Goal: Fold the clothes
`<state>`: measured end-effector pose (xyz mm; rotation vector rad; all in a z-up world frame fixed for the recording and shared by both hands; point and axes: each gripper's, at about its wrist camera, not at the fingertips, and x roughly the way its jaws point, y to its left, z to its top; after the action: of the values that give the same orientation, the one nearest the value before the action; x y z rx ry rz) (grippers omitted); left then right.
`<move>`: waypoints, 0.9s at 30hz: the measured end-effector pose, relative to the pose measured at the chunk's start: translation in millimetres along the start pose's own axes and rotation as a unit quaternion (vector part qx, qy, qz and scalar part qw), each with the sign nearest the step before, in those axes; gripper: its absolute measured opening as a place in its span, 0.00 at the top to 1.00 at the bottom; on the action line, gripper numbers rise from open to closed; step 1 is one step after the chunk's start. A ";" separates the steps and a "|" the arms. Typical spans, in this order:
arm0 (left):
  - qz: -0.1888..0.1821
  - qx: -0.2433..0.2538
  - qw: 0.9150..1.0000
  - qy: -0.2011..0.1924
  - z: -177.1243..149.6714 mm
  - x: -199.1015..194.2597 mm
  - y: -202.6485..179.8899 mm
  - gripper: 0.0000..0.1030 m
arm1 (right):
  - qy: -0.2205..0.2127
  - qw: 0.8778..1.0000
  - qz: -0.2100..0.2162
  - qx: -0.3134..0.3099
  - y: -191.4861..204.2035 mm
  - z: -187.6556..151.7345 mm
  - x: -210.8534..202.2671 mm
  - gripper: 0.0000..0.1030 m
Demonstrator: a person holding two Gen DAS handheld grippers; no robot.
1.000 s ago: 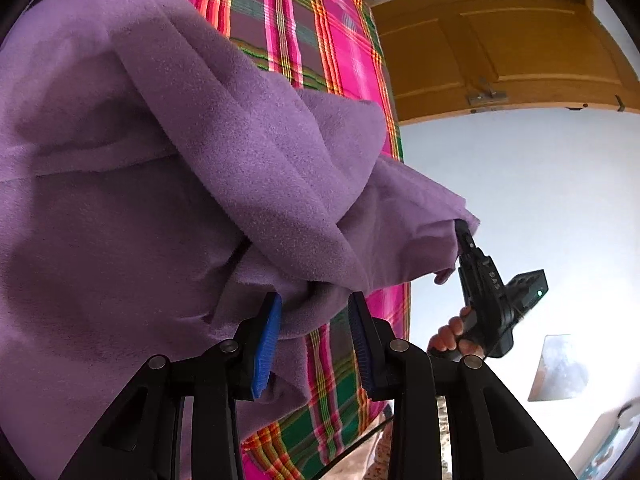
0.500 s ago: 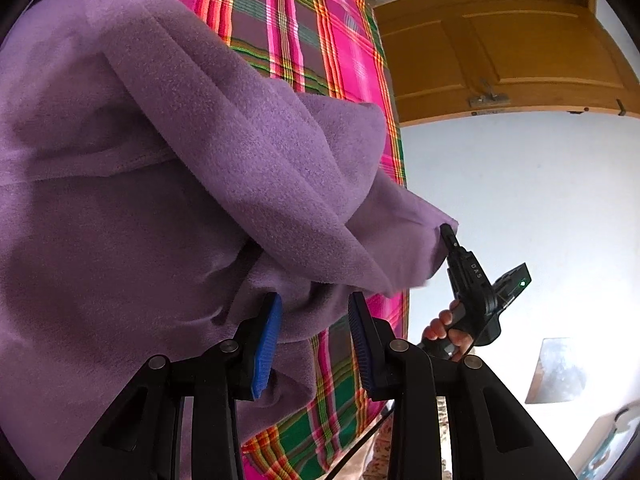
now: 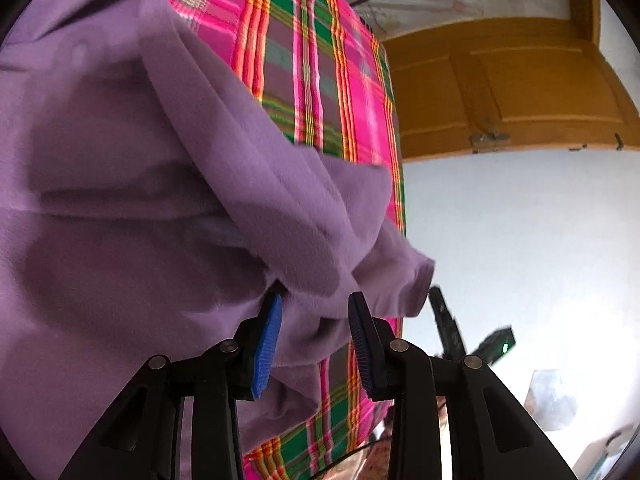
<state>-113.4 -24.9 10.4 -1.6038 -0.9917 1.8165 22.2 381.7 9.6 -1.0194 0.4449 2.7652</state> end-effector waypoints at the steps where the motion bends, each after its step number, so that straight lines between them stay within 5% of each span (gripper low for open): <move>1: 0.000 -0.002 1.000 -0.005 2.0 -4.3 1.3 0.50 | -0.001 1.000 0.013 -0.008 5.8 -3.2 -2.7 0.63; 7: 0.008 -0.030 0.999 -0.025 15.7 -19.1 12.1 0.50 | 0.033 0.990 0.087 -0.101 67.3 -32.5 -0.9 0.59; 14: 0.103 0.015 0.991 -0.084 19.5 -26.9 2.0 0.50 | 0.054 0.971 0.125 -0.197 127.5 -64.0 7.1 0.53; 17: 0.122 0.043 0.988 -0.078 19.8 -23.2 -1.8 0.50 | 0.060 0.965 0.135 -0.215 140.3 -71.0 9.3 0.51; 20: 0.137 0.072 0.986 -0.070 20.1 -18.5 -5.3 0.50 | 0.071 0.962 0.123 -0.231 145.6 -75.2 16.0 0.51; 27: 0.102 0.016 0.994 -0.044 25.2 -8.0 2.4 0.50 | 0.069 0.966 0.076 -0.239 146.9 -71.8 25.7 0.51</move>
<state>-136.6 -37.2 14.1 -1.6710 -0.8566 2.0439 9.6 220.7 -26.8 -1.3321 -0.1530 3.0270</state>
